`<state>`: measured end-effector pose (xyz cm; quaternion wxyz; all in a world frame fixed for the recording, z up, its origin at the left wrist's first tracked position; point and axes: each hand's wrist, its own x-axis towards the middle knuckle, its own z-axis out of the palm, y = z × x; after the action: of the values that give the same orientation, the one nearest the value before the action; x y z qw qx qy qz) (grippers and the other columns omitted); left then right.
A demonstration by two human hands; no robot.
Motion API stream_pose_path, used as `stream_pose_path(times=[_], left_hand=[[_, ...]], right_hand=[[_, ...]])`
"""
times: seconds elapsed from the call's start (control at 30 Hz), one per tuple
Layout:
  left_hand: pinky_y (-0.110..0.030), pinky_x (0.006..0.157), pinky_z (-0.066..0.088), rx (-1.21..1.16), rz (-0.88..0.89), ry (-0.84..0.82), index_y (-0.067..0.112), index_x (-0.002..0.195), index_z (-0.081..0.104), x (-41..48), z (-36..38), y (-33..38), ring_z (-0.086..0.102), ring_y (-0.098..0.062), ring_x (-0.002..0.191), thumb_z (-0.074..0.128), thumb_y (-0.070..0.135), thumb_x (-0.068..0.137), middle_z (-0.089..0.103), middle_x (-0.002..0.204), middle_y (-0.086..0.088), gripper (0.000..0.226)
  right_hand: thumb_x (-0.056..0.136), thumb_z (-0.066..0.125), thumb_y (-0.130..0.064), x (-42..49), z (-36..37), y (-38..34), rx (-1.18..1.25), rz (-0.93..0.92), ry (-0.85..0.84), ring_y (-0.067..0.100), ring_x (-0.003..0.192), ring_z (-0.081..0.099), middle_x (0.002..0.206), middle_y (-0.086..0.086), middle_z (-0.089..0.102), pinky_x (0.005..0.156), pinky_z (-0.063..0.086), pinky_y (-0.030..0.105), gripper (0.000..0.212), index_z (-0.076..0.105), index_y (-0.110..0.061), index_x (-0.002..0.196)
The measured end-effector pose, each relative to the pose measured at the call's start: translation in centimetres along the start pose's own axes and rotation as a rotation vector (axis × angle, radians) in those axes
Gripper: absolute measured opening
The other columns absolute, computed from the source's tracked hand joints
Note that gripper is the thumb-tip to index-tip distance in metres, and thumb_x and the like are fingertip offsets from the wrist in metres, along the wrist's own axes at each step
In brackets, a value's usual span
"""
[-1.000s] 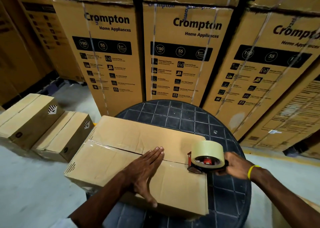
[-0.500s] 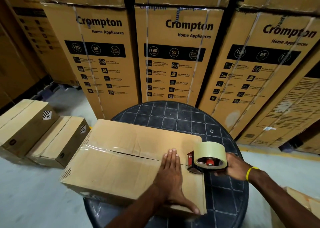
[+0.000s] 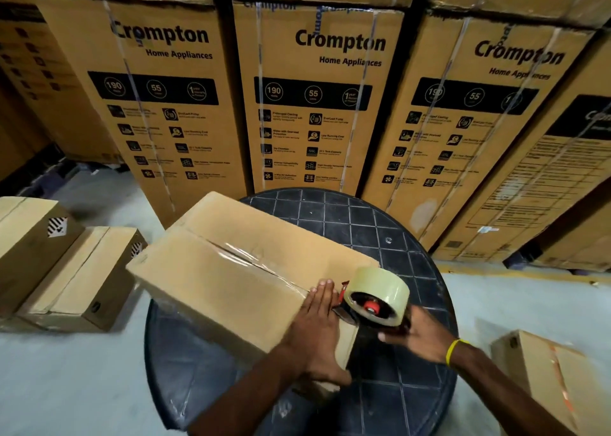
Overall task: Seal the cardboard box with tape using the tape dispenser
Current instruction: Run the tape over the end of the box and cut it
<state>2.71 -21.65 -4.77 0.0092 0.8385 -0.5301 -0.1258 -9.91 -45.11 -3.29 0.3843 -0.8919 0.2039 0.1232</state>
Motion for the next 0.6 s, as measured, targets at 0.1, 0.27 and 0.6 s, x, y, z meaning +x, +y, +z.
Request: stream_pose_path(times=[0.1,0.27,0.6], left_hand=[[-0.041,0.126,-0.012,0.062,0.206,0.006,-0.008,0.158,0.001,-1.2,-1.2,-5.0,-0.021,-0.038,0.153,0.039,0.094,0.053,-0.022,0.161,-0.031,0.151],[-0.039,0.126,-0.011,0.044,0.27,0.02,0.004,0.161,-0.004,-1.9,-2.0,-7.3,-0.016,-0.031,0.156,0.036,0.088,0.055,-0.017,0.167,-0.02,0.141],[-0.041,0.128,0.001,0.042,0.213,0.04,0.017,0.162,-0.011,-1.5,-0.3,-7.2,-0.012,-0.016,0.156,0.047,0.075,0.078,-0.018,0.168,-0.005,0.117]], right_hand=[[0.065,0.079,-0.062,-1.8,4.9,-2.6,0.096,0.028,0.101,0.017,0.093,0.073,0.097,-0.005,0.079,0.085,0.06,0.038,0.056,0.074,-0.026,0.107],[0.075,0.088,-0.032,-3.0,10.1,-5.1,0.249,0.139,0.25,0.006,0.049,0.067,0.061,-0.003,0.073,0.057,0.057,0.031,0.023,0.07,-0.018,0.078],[0.073,0.092,-0.029,-3.1,9.8,-5.3,0.296,0.202,0.337,-0.015,0.077,0.068,0.083,-0.015,0.077,0.065,0.051,0.005,0.029,0.075,-0.018,0.094]])
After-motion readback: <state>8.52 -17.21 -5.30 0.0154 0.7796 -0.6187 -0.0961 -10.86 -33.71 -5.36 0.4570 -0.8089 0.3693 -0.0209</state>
